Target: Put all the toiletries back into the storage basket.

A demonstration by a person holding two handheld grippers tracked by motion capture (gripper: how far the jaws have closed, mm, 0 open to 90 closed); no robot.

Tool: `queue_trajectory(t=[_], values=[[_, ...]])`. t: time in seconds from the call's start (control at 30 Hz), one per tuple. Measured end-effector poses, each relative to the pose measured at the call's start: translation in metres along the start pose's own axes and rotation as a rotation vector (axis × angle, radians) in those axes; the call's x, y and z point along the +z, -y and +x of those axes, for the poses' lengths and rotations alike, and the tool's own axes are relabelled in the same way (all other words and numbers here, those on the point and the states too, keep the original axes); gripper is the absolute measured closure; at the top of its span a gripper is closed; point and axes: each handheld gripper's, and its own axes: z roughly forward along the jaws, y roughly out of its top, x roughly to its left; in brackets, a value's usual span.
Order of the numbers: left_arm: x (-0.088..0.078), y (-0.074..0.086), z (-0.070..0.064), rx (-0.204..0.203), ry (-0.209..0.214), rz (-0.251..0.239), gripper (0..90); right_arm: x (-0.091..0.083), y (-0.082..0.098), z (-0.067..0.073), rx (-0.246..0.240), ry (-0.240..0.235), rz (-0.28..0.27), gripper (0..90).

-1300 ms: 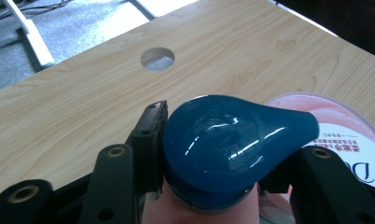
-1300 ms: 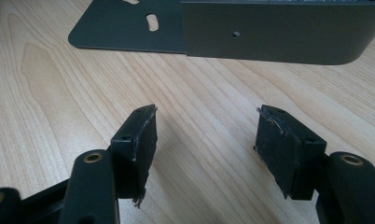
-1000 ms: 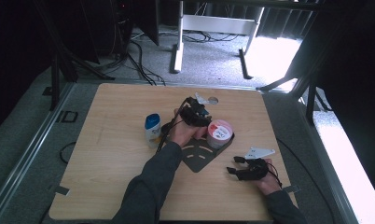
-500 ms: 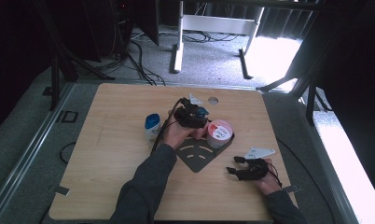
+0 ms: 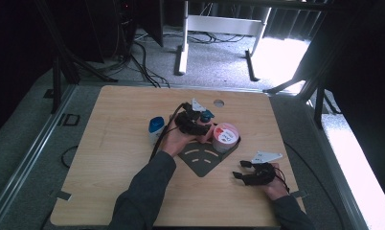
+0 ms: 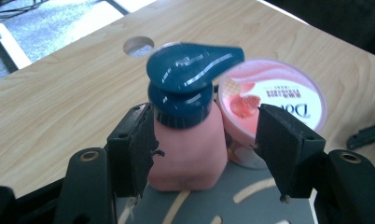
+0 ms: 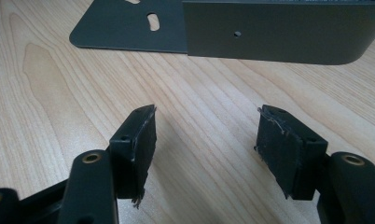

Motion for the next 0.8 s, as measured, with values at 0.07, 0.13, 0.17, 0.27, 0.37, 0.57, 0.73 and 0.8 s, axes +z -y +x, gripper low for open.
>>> queue_trajectory(t=[0.07,0.13,0.17,0.27,0.37,0.57,0.73,0.8], values=[[-0.002,0.003,0.001,0.0,0.023,-0.001,37.9,0.0,0.0,0.0,-0.001,0.002,0.001,37.3],[-0.003,0.005,0.002,-0.005,0.07,-0.004,36.6,0.0,0.0,0.0,0.001,0.0,0.0,37.4],[-0.004,0.006,0.001,-0.009,0.087,-0.002,35.8,0.0,0.0,0.0,0.0,0.002,0.0,37.5],[-0.009,0.007,-0.001,0.006,0.1,-0.006,35.8,0.0,0.0,0.0,-0.001,0.004,0.001,37.5],[-0.015,0.008,-0.002,0.012,0.105,-0.012,35.9,0.0,0.0,0.0,-0.001,0.004,0.001,37.5],[-0.025,0.011,-0.002,0.037,0.133,-0.017,37.1,0.0,0.0,0.0,0.0,0.003,-0.001,37.4],[-0.033,0.014,-0.004,0.059,0.148,-0.022,38.4,0.0,0.0,0.0,-0.001,0.003,0.0,37.4],[-0.036,0.015,-0.005,0.066,0.154,-0.025,38.4,0.0,0.0,0.0,-0.001,0.003,-0.001,37.3]])
